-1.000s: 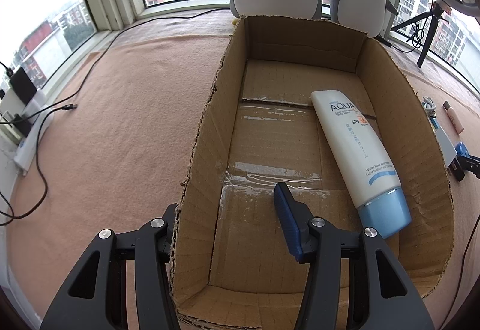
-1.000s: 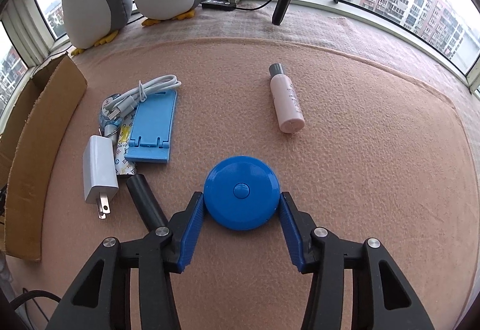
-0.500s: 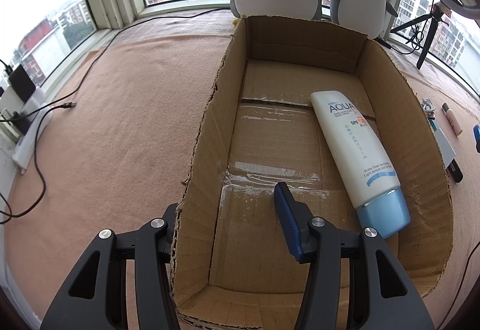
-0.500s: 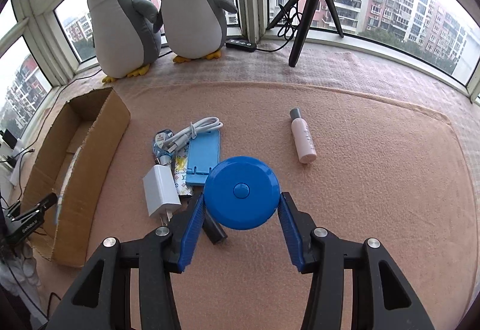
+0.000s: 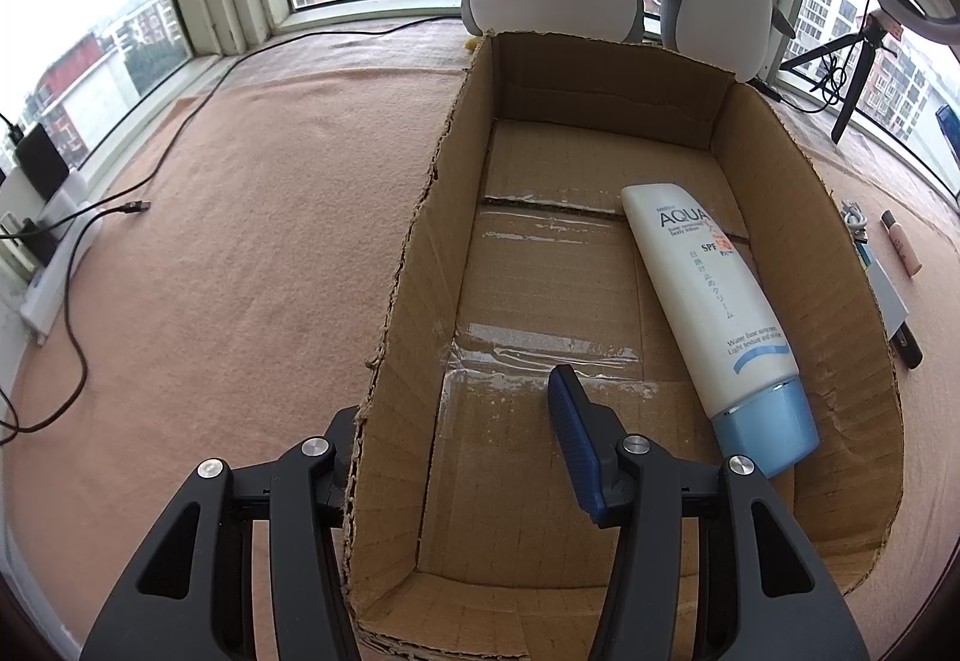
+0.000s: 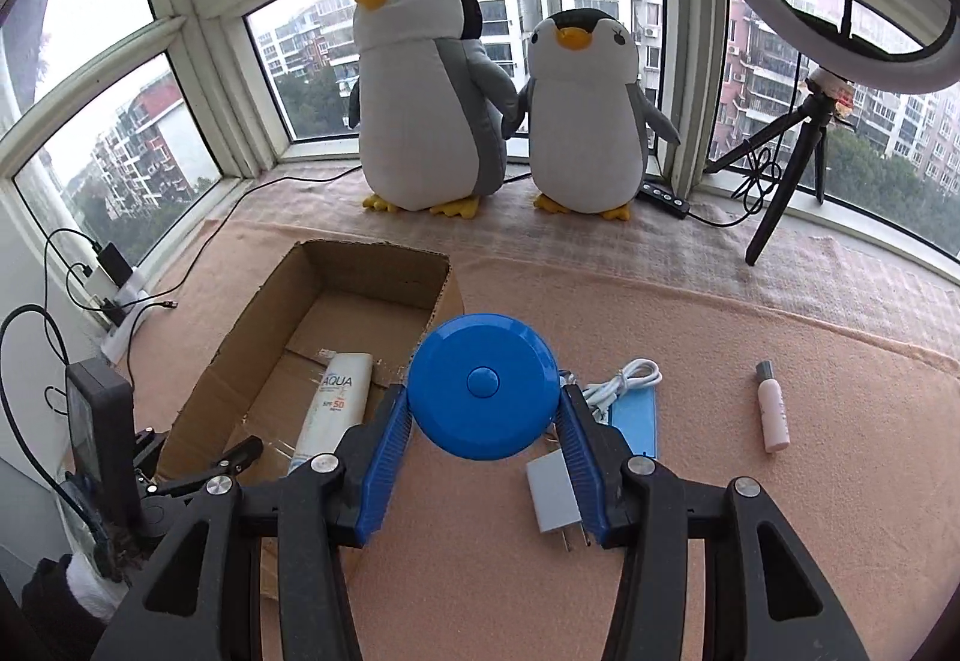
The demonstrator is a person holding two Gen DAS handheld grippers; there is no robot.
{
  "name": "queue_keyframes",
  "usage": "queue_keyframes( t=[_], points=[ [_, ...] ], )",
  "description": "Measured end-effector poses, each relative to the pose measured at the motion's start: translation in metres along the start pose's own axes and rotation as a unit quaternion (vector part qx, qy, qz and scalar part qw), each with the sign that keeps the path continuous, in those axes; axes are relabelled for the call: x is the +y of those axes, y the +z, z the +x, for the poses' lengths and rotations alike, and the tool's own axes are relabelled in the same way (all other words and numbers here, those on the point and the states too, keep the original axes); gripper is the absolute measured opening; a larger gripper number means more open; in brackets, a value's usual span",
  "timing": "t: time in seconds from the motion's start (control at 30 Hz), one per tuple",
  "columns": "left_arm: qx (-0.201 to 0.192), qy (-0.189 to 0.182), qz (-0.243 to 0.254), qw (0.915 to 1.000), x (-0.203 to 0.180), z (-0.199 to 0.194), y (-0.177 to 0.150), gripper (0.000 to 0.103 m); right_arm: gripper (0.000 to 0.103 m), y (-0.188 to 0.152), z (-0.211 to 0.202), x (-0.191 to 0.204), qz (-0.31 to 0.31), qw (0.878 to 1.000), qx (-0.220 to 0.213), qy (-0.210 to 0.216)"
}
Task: Organize rigid objects
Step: 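Carry the tape measure into the box beside the tube and release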
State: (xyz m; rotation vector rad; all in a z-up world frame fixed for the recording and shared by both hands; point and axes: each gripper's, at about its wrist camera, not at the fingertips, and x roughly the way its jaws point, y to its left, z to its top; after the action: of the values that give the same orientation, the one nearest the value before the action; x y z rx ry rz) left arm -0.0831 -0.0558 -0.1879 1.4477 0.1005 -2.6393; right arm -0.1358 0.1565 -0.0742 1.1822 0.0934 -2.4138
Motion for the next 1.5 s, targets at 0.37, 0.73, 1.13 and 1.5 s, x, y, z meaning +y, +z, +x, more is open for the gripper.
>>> queue_keyframes(
  t=[0.37,0.73,1.13,1.5],
  points=[
    [0.000,-0.003,-0.003,1.0000,0.003,0.001,0.001,0.052,0.046,0.010,0.043,0.051,-0.036,0.999,0.026,0.030],
    [0.000,-0.004,-0.002,1.0000,0.003,0.001,0.001,0.052,0.046,0.006,0.071,0.077,-0.054,0.997,0.046,0.039],
    [-0.001,-0.003,-0.001,1.0000,0.003,0.001,0.000,0.052,0.075,0.005,0.067,0.086,-0.067,0.996,0.028,0.049],
    [-0.002,-0.002,-0.001,1.0000,0.003,0.001,0.000,0.052,0.075,0.001,0.053,0.064,-0.042,0.997,0.022,0.063]
  ],
)
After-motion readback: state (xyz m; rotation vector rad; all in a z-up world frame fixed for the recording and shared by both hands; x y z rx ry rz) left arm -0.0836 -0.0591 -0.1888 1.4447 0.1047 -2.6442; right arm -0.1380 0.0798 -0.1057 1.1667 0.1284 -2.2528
